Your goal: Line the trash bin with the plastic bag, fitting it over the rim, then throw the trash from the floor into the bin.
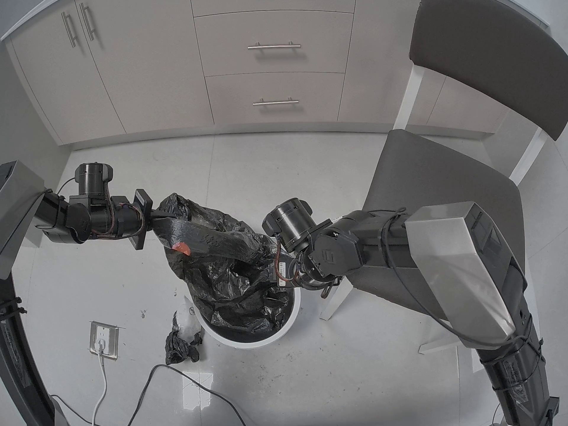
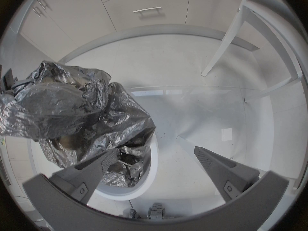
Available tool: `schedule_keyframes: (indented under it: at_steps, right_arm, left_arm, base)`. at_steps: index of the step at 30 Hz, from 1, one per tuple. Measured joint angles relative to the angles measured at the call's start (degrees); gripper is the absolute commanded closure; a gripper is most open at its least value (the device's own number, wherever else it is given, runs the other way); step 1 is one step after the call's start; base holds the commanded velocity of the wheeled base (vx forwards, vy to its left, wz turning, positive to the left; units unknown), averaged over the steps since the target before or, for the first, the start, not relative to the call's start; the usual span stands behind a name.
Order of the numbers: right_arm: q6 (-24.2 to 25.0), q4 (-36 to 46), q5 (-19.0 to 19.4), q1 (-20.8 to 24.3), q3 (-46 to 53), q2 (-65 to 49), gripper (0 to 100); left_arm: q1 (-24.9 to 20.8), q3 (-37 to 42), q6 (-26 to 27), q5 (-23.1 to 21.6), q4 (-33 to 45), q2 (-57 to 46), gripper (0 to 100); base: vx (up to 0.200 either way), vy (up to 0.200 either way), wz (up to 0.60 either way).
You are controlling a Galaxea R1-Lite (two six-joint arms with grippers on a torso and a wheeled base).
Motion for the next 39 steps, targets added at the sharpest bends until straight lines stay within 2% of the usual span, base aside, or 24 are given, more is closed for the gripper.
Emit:
schedule_keyframes:
  at_steps: [4,13,20,28,34,39]
  right_arm:
    - [-1.12,1.87,0.95,1.68,0.0,-1.18,0]
    - [-9.61,3.05,0.6,7.89,-0.02,-2.82,0]
    - [-12.18,2.6,-3.27,6.8,-0.05,-2.76,0]
    - [-14.18,2.72,-3.51,6.07,-0.02,-1.93,0]
    - [-14.42,3.07,-3.64,6.06,-0.02,-0.63,0]
    - [-14.97,3.62,-3.69,6.03,-0.02,0.05,0]
  left_arm:
    - [-0.04,0.02,0.0,0.01,0.02,0.0,100]
    - [0.0,0.02,0.0,0.0,-0.04,0.0,100]
    - [0.11,0.02,0.0,0.0,-0.04,0.0,100]
    - [-0.33,1.55,0.66,-0.43,-0.74,-0.63,100]
    - [-1.77,7.77,0.91,-0.99,-9.58,-2.73,100]
    - [-3.3,16.26,1.05,-1.23,-22.7,-4.52,100]
  base:
    - [0.0,0.0,0.0]
    - [0.0,0.0,0.0]
    - [0.0,0.0,0.0]
    - [0.0,0.0,0.0]
    - [0.0,0.0,0.0]
    - [0.0,0.0,0.0]
